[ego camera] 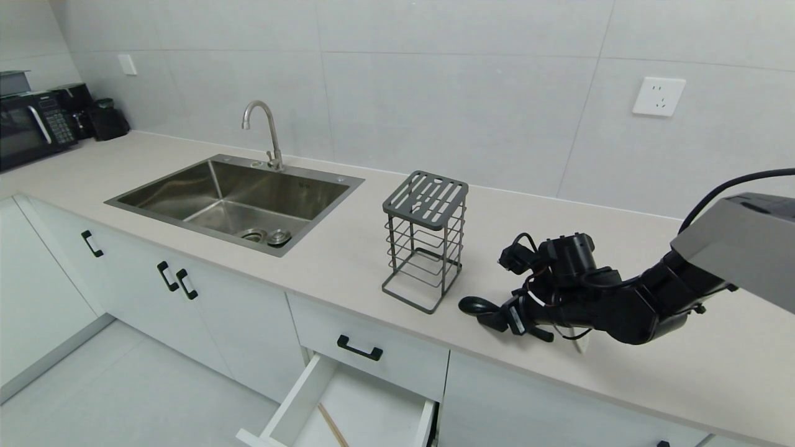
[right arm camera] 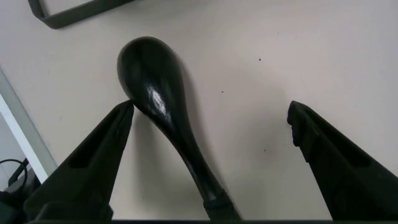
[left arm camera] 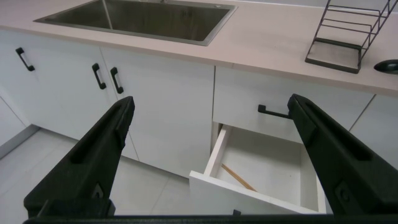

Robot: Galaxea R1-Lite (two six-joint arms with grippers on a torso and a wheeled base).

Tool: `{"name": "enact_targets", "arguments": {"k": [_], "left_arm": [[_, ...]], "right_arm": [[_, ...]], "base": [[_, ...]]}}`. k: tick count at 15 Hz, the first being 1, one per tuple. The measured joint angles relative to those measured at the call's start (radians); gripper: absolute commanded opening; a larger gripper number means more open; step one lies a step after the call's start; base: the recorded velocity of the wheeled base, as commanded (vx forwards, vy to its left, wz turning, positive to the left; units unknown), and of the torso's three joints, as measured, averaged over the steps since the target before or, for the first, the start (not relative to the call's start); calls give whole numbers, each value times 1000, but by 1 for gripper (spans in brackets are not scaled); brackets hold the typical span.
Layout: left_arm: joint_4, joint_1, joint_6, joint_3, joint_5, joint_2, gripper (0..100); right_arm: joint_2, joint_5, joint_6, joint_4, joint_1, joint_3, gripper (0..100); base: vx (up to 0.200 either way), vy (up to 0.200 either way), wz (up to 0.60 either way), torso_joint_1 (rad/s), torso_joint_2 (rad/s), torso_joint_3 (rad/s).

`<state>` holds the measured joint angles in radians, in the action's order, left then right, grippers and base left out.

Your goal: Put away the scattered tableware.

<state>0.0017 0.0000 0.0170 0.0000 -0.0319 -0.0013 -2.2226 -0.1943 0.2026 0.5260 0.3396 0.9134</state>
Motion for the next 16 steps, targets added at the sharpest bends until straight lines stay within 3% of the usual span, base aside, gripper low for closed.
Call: {"name": "enact_targets", "arguments": {"k": [1, 11, 16], "left_arm": [[0, 0, 0, 0, 0, 0, 100], [0, 0, 0, 0, 0, 0, 100], [0, 0, 0, 0, 0, 0, 100]], "right_arm": [[-3, 0, 1, 0, 0, 1, 0], [-7, 8, 30, 4, -5, -35, 0], [97, 8, 57, -6, -10, -84, 0]], "base": [[0, 0, 0, 0, 0, 0], [0, 0, 0, 0, 0, 0], [0, 0, 0, 0, 0, 0]]}}
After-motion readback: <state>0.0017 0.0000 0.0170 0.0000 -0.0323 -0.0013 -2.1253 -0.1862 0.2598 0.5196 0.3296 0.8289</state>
